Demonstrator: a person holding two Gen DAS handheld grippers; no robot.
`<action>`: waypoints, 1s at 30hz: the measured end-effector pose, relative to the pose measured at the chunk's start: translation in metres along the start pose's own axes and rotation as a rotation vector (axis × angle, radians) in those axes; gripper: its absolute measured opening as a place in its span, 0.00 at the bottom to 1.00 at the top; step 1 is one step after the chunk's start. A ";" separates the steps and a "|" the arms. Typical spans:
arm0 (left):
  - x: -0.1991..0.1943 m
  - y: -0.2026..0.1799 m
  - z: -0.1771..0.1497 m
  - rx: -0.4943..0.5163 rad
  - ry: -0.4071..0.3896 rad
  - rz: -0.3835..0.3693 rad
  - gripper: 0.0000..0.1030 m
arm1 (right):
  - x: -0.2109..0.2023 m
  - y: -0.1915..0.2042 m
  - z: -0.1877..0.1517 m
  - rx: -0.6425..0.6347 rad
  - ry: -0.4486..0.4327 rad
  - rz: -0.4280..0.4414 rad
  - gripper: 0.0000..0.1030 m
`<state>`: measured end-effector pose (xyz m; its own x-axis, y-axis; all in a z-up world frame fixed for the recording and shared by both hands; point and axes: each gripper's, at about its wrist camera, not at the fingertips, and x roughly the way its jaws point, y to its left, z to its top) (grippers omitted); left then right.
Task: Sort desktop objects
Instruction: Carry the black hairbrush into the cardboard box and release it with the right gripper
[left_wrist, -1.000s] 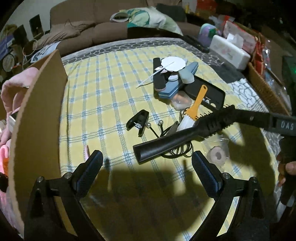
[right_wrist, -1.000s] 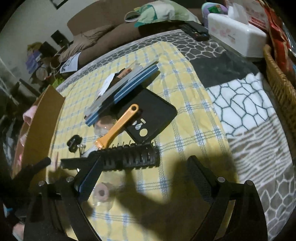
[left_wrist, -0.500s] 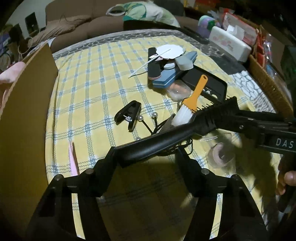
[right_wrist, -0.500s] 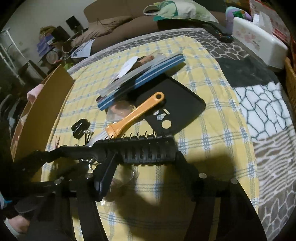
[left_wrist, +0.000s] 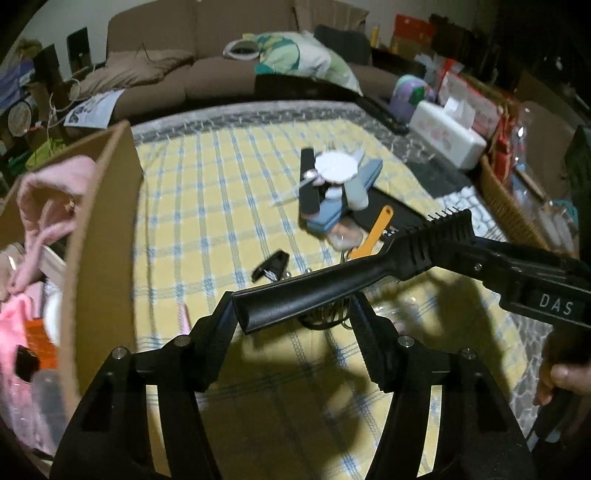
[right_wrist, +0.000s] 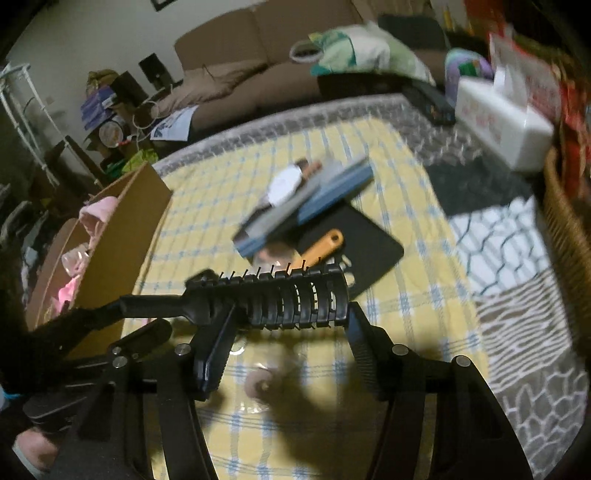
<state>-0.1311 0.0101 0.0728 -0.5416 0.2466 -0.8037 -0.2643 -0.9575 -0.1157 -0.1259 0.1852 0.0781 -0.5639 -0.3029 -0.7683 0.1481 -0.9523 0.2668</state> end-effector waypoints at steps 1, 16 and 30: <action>-0.007 0.002 0.002 -0.001 -0.011 -0.001 0.57 | -0.005 0.004 0.002 -0.002 -0.013 -0.001 0.60; -0.089 0.034 0.013 -0.058 -0.115 -0.010 0.57 | -0.061 0.067 0.025 -0.092 -0.100 0.016 0.60; -0.138 0.127 0.011 -0.160 -0.184 0.025 0.57 | -0.056 0.171 0.051 -0.224 -0.124 0.054 0.60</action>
<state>-0.0991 -0.1435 0.1756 -0.6867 0.2318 -0.6890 -0.1274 -0.9715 -0.1999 -0.1100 0.0409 0.1964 -0.6438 -0.3603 -0.6751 0.3494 -0.9233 0.1595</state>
